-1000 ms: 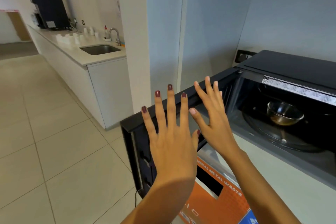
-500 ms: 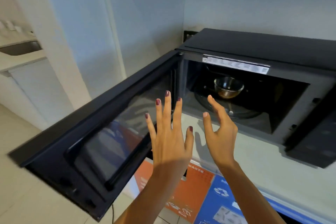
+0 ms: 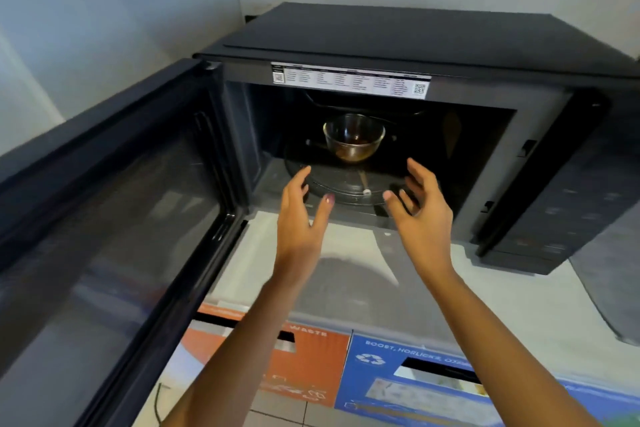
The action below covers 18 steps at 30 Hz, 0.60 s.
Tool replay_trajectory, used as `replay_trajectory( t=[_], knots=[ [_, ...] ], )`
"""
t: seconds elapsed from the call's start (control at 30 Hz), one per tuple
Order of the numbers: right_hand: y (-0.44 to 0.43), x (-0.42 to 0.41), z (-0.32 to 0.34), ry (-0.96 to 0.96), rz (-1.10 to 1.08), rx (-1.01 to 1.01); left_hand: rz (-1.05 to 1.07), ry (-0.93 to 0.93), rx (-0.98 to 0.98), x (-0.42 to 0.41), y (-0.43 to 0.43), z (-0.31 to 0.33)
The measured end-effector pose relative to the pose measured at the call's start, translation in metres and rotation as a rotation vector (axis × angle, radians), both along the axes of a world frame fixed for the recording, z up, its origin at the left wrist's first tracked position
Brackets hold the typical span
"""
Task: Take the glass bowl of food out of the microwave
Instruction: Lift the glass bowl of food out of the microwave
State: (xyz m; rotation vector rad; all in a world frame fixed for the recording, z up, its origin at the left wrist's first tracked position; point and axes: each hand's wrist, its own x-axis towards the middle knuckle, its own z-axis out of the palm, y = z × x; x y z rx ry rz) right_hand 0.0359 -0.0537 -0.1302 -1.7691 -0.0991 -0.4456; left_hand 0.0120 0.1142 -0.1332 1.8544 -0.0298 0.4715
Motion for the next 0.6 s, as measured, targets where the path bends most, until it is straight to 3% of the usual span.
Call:
replay_trajectory(
  t=[0.37, 0.6],
  knots=[
    [-0.013, 0.102, -0.008, 0.158, 0.064, -0.194, -0.087, 0.116, -0.024, 0.112, 0.011, -0.008],
    [-0.008, 0.138, -0.009, 0.137, 0.186, -0.101, -0.181, 0.087, 0.049, 0.157, 0.015, -0.010]
  ],
)
